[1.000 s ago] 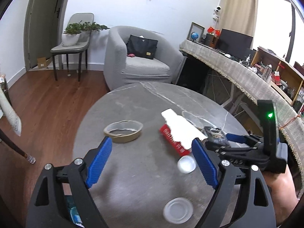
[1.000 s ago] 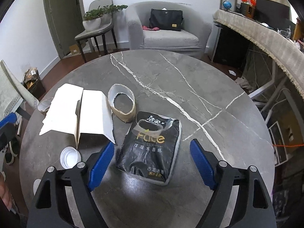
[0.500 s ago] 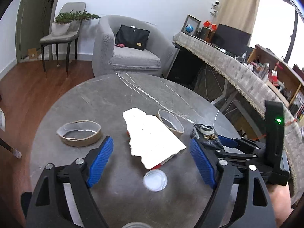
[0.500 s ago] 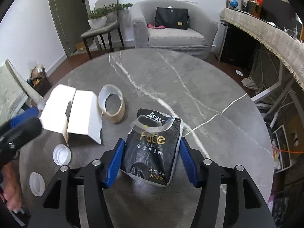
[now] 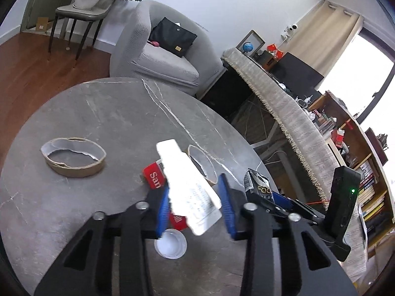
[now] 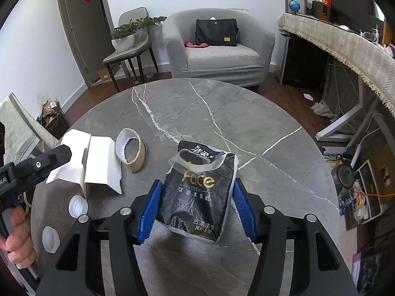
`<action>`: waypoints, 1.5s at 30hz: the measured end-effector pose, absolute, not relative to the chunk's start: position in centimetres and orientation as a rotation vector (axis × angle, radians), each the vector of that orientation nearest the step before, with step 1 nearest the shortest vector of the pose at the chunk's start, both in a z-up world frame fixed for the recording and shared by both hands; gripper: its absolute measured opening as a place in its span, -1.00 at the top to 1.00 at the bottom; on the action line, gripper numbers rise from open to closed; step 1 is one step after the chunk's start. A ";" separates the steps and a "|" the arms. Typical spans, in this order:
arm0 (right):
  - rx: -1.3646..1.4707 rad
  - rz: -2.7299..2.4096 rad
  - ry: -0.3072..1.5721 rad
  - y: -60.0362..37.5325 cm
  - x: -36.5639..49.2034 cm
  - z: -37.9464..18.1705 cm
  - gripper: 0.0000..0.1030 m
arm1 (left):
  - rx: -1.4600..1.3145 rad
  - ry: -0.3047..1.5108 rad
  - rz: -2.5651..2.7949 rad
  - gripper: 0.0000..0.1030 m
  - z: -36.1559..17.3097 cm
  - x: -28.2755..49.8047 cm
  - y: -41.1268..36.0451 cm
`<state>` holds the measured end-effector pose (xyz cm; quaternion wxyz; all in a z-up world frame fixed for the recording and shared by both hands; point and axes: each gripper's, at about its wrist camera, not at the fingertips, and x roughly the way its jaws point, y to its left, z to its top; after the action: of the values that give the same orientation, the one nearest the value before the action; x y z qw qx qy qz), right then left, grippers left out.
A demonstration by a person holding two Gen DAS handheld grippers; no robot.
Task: Collect trash
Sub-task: 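Lift the black bag with the right gripper while the left gripper grasps white SanDisk packaging, then carry the bag and packaging over the teal bin and open both grippers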
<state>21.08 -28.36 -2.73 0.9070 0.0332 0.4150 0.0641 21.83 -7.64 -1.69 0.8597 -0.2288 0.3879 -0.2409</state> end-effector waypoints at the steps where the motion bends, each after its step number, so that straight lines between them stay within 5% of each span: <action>1: 0.069 0.133 0.855 -28.3 21.1 -2.7 -0.15 | -0.475 0.814 -0.506 0.46 -1.7 21.8 -7.7; 12: 0.092 0.153 0.817 -27.3 20.4 -1.7 -0.15 | -0.339 0.740 -0.574 0.93 0.4 19.6 -9.9; 30: 0.132 0.211 0.760 -24.9 15.0 -1.3 -0.15 | -0.017 0.522 -0.444 0.95 3.5 9.4 -9.4; 45: 0.073 0.331 0.689 -18.3 8.5 -0.6 -0.15 | -0.006 0.549 -0.292 0.95 2.3 3.0 -2.5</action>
<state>8.46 -18.32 -0.61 0.9272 0.0354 0.3359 0.1616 3.04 -2.52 2.25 0.9521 -0.0028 0.2699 -0.1437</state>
